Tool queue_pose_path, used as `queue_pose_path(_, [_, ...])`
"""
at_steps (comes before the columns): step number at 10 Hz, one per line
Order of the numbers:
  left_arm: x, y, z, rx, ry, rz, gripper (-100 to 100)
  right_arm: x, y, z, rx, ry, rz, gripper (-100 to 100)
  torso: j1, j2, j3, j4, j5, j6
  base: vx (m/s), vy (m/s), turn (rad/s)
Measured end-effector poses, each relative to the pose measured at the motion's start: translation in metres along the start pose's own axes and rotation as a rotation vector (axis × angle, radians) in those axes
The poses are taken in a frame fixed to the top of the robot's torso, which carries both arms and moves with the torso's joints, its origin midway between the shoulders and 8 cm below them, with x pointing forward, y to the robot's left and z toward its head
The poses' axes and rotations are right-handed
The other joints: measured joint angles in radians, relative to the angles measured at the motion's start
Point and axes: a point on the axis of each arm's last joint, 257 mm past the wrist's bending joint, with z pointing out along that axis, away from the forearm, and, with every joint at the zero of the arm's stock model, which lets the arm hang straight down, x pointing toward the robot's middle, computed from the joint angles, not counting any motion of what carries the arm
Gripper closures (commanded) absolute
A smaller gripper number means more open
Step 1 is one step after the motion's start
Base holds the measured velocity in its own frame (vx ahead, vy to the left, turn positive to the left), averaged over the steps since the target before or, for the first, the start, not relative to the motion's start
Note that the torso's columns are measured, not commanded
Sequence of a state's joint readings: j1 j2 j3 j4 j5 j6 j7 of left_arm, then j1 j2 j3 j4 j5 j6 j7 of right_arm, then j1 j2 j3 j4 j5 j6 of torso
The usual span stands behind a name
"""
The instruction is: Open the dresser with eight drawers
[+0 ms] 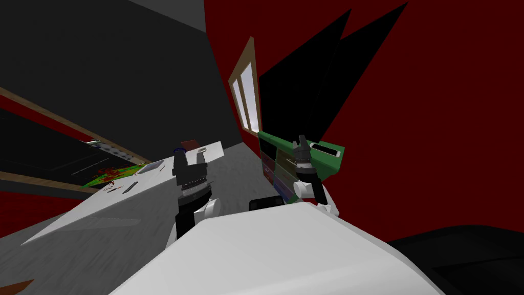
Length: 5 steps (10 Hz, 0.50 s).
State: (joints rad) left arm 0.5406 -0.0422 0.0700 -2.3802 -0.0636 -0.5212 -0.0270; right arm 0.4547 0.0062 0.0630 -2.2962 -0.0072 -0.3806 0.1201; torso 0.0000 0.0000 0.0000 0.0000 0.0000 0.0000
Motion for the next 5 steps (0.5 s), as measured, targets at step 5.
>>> queue_pose_path(5, [0.0000,-0.0001,0.0000,0.000,0.000,0.000,0,0.0000,0.0001,0.0000,0.000,0.000,0.000,0,0.000,0.322,-0.644,0.322,0.000,0.000,0.000,0.000,0.000])
